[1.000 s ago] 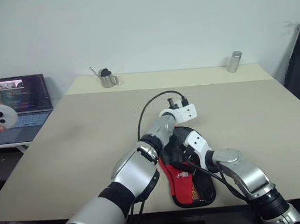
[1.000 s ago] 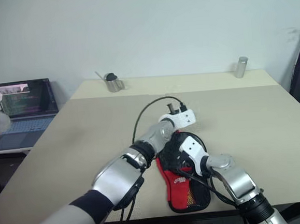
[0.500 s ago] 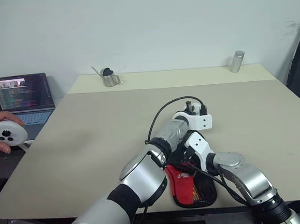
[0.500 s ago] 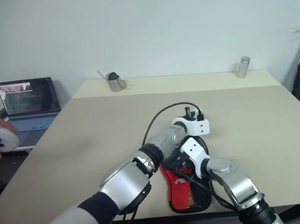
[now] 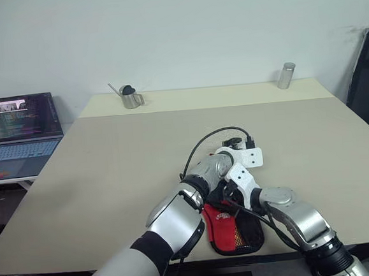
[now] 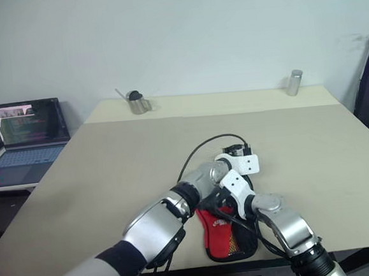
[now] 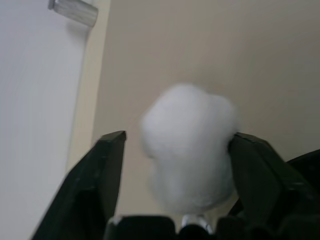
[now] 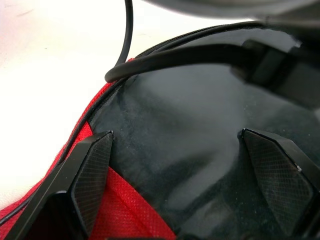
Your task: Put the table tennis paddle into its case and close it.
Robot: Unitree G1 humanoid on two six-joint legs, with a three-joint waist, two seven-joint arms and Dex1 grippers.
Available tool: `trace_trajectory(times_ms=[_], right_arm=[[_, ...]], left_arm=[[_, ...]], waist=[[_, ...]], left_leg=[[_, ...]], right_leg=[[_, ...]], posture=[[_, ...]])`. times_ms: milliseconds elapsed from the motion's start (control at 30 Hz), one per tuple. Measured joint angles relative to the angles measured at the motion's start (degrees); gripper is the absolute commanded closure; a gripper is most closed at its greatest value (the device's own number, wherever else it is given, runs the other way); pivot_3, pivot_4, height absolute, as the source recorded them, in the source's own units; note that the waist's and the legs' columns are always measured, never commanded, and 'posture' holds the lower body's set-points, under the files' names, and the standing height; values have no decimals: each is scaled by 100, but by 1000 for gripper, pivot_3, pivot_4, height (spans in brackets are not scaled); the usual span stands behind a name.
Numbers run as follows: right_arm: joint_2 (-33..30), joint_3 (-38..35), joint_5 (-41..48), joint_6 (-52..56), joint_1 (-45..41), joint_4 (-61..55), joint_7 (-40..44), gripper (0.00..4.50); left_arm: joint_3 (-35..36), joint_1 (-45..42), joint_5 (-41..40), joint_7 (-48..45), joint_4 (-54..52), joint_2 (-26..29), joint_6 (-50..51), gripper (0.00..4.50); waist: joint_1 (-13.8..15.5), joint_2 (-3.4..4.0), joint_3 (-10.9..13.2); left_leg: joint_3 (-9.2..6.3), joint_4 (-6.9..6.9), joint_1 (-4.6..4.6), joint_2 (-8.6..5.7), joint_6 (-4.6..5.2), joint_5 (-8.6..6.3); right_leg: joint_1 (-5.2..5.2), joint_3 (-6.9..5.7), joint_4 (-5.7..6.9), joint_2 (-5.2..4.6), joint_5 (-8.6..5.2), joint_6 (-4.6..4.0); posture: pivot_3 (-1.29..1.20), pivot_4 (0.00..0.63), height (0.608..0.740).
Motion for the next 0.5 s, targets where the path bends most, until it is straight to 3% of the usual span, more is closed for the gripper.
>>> trace_trajectory(times_ms=[200,500], right_arm=[[-42,74,7,-234,-234,382,271,0],[-502,169,140,-484,-452,554,1048,0]], left_arm=[[682,132,-829,-1575,-193,210,-105,25],[2227,201,-2777,-4372,-845,1176,12,25]], waist=[[-64,4,-14],[-130,9,-9]], left_leg=[[6,1,8,5,4,-1],[5,4,-3,4,6,-2]], right_leg=[[5,0,5,4,0,0],[-2,2,-3,4,17,-29]], posture=[[0,150,740],[0,150,740]])
